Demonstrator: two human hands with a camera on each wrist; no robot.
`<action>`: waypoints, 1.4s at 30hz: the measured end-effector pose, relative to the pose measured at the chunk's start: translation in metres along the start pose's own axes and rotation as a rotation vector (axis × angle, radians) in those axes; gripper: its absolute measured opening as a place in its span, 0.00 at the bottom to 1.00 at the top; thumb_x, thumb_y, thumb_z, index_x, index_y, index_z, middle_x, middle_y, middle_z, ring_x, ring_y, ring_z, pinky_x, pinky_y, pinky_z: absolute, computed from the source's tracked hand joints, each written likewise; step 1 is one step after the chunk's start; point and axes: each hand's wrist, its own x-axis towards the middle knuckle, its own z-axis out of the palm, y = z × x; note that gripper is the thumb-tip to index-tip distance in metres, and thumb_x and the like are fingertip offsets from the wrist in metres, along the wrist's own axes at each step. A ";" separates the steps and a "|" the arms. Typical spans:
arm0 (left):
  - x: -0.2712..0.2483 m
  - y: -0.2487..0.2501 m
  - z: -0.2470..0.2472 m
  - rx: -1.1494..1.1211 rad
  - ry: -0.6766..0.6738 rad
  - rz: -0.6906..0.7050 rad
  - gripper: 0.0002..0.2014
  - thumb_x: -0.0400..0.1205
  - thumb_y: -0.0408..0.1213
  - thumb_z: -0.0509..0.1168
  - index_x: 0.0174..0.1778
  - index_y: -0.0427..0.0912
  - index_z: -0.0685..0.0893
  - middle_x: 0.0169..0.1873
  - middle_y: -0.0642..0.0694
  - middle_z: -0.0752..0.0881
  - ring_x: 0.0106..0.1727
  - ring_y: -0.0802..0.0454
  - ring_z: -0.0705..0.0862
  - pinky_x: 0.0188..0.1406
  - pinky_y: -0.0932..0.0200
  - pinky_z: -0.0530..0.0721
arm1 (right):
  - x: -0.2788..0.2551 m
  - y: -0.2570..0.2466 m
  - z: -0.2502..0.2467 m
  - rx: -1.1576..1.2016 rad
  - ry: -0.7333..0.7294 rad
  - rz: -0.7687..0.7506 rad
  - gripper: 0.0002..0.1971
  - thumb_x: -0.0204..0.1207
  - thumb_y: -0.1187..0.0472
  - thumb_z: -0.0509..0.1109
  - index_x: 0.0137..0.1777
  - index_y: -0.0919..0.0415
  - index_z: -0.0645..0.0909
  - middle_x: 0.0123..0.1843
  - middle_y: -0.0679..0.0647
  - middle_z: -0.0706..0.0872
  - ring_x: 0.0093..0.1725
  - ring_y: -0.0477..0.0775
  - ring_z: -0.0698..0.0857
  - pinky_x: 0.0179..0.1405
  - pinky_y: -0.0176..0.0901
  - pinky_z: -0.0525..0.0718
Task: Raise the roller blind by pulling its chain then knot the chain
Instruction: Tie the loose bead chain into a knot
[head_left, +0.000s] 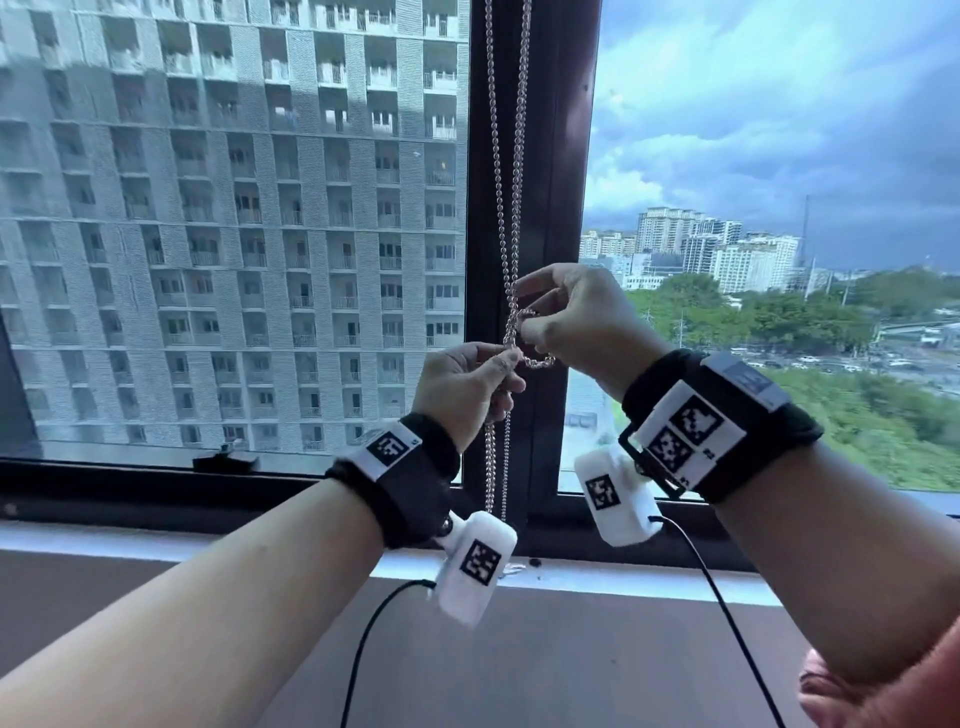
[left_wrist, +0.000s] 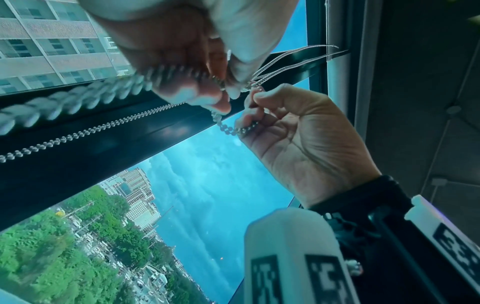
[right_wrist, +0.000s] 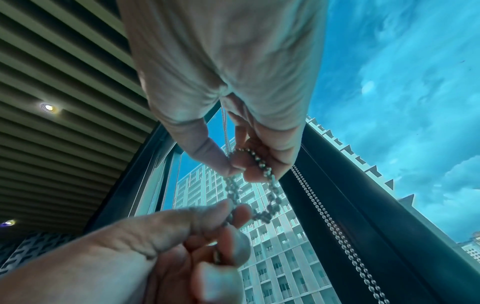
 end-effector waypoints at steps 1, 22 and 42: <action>0.000 0.000 0.001 -0.020 -0.004 -0.002 0.06 0.80 0.33 0.67 0.41 0.33 0.83 0.24 0.44 0.84 0.21 0.53 0.73 0.20 0.61 0.71 | 0.001 0.000 0.000 -0.021 0.000 -0.014 0.16 0.66 0.71 0.74 0.53 0.57 0.85 0.39 0.56 0.88 0.34 0.50 0.84 0.35 0.45 0.85; -0.001 -0.001 0.011 -0.109 -0.006 0.010 0.07 0.83 0.27 0.59 0.43 0.36 0.82 0.29 0.41 0.85 0.25 0.52 0.80 0.27 0.61 0.82 | -0.003 0.004 -0.002 -0.126 0.147 -0.118 0.13 0.64 0.71 0.79 0.42 0.54 0.84 0.35 0.48 0.91 0.32 0.42 0.87 0.35 0.36 0.84; -0.010 -0.008 0.009 -0.053 -0.033 0.031 0.17 0.82 0.22 0.59 0.68 0.31 0.69 0.29 0.42 0.86 0.24 0.56 0.83 0.27 0.66 0.79 | -0.009 0.017 0.007 -0.084 0.030 0.054 0.06 0.68 0.61 0.74 0.32 0.60 0.90 0.31 0.58 0.91 0.30 0.49 0.85 0.32 0.43 0.85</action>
